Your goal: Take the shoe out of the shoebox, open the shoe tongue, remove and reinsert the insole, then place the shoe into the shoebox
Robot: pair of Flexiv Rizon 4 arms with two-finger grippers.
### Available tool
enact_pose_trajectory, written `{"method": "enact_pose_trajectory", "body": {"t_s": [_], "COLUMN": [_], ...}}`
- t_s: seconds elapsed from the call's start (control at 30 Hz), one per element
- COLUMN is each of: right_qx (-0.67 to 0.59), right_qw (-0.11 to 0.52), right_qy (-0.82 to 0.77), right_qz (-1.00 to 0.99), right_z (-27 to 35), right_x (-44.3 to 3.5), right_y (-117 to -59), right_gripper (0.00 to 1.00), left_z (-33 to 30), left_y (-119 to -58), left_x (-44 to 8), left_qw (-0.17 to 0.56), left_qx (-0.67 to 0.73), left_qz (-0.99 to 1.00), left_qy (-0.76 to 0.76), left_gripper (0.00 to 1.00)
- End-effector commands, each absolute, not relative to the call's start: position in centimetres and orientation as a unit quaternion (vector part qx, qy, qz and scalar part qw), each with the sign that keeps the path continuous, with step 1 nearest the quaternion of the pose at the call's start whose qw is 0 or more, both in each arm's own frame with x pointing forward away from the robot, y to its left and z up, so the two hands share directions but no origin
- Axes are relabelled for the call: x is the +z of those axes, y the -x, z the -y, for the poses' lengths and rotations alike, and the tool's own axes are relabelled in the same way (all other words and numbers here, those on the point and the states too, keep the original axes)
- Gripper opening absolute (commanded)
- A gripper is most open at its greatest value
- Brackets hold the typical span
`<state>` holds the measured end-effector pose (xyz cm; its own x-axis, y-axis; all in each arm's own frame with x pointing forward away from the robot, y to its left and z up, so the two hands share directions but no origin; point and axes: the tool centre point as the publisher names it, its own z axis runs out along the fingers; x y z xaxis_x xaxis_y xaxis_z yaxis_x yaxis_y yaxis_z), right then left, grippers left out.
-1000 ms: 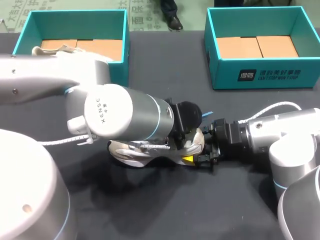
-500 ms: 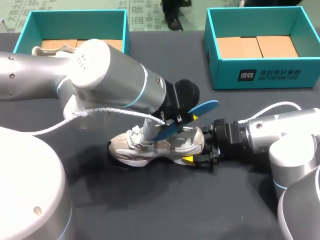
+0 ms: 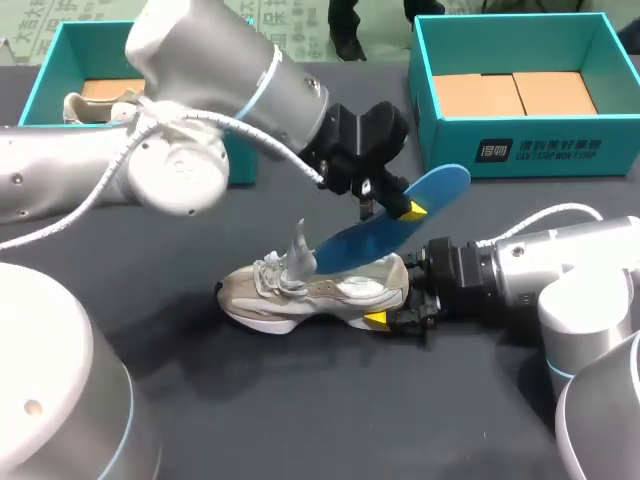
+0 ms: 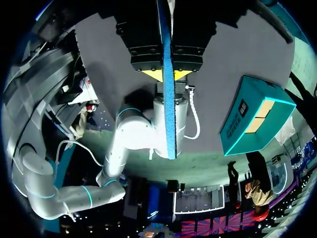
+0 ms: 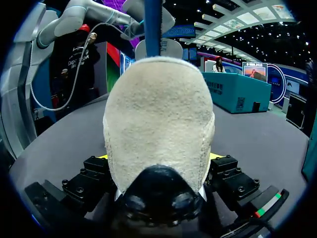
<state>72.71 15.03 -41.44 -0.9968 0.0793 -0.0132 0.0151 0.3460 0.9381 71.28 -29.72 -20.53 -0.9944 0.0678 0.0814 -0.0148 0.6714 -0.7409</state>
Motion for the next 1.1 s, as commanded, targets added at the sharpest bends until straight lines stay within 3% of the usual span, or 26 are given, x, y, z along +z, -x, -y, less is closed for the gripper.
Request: {"method": "enact_pose_trajectory", "body": {"t_s": [0.03,0.23,0.67,0.73,0.9,1.1], "right_qx": [0.569,0.569,0.569,0.569,0.569,0.569], "right_qw": [0.028,0.028,0.028,0.028,0.028,0.028], "right_qy": [-0.029,-0.029,-0.029,-0.029,-0.029,-0.029], "right_qz": [-0.821,-0.821,-0.821,-0.821,-0.821,-0.821], "right_z": [-15.2,-15.2,-15.2,-15.2,-15.2,-15.2], "right_x": [-41.7,-41.7,-41.7,-41.7,-41.7,-41.7], "right_y": [-72.6,-72.6,-72.6,-72.6,-72.6,-72.6], "right_gripper": [0.00,0.00,0.00,0.00,0.00,0.00], "left_z": [29.4,29.1,29.1,28.1,26.5,24.5], "left_y": [-70.9,-69.6,-69.6,-68.9,-67.7,-65.9], "left_x": [-18.5,-14.5,-14.5,-14.7,-10.0,-4.9], "left_qw": [0.125,0.144,0.144,0.182,0.195,0.148], "left_qx": [0.417,0.459,0.459,0.493,0.603,0.681], "left_qz": [0.899,0.875,0.875,0.851,0.772,0.715], "left_qy": [0.050,0.043,0.043,0.011,-0.037,-0.062], "left_gripper": [0.00,0.00,0.00,0.00,0.00,0.00]}}
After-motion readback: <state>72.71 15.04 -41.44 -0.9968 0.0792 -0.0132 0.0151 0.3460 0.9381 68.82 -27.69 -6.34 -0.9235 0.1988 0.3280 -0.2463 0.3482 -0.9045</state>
